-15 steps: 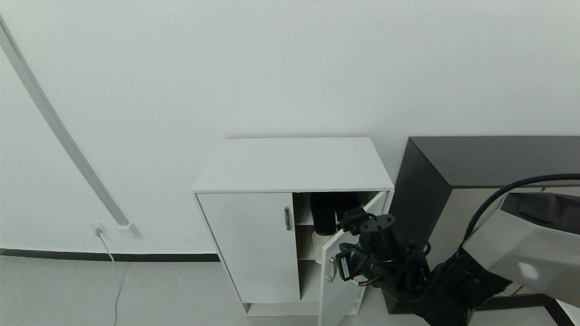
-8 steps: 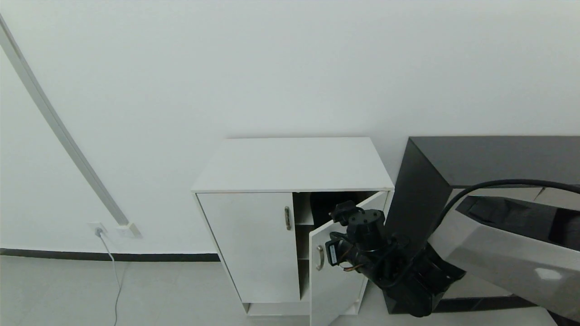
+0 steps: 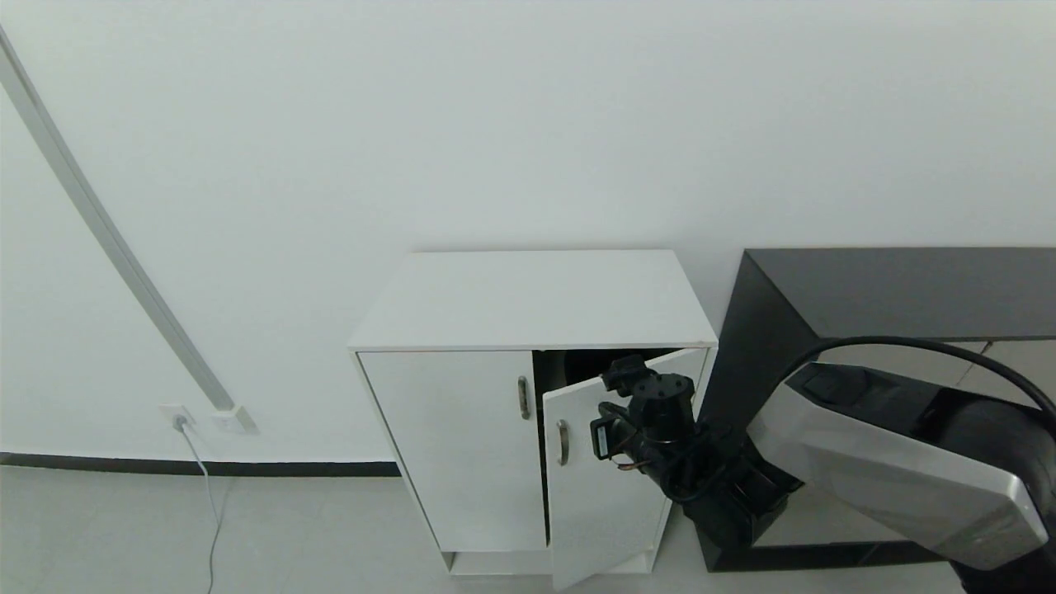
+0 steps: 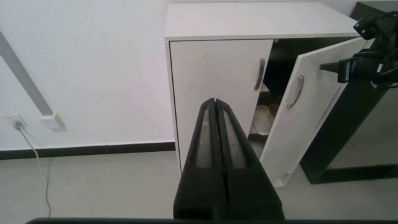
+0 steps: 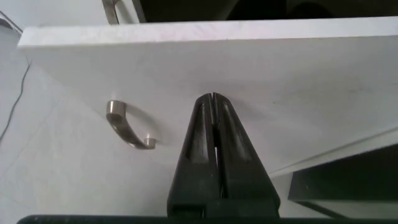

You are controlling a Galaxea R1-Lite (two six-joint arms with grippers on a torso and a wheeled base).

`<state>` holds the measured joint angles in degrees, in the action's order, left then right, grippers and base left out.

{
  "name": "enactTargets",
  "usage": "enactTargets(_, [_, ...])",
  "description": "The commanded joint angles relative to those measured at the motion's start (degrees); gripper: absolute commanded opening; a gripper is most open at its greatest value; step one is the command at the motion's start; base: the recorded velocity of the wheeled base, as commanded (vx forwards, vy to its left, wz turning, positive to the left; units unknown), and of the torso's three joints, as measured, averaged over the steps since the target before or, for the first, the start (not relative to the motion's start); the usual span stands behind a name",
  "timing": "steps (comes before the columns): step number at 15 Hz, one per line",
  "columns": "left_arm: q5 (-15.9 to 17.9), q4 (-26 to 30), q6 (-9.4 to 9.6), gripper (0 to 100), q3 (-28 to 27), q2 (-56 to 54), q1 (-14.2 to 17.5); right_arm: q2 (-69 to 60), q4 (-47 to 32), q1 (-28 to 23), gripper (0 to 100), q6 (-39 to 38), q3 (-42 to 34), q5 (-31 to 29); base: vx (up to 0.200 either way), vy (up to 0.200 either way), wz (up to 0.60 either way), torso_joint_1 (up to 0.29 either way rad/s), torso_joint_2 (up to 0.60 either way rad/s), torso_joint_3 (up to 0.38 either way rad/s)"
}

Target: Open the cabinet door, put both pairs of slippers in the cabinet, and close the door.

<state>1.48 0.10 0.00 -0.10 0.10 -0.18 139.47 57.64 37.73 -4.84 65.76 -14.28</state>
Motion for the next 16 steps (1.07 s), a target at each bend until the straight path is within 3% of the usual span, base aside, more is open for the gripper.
enactTargets(1, [0.0,0.0,0.00,0,0.0,0.0,0.0,1.8,0.0,-0.5,0,0.0,1.7,0.1,0.000,0.000,0.00,0.000,0.00,0.000])
enactTargets(16, [0.0,0.0,-0.09,0,0.0,0.0,0.0,8.2,-0.2,-4.6,0,0.4,13.4,1.3,0.000,0.000,0.00,0.000,0.00,0.000])
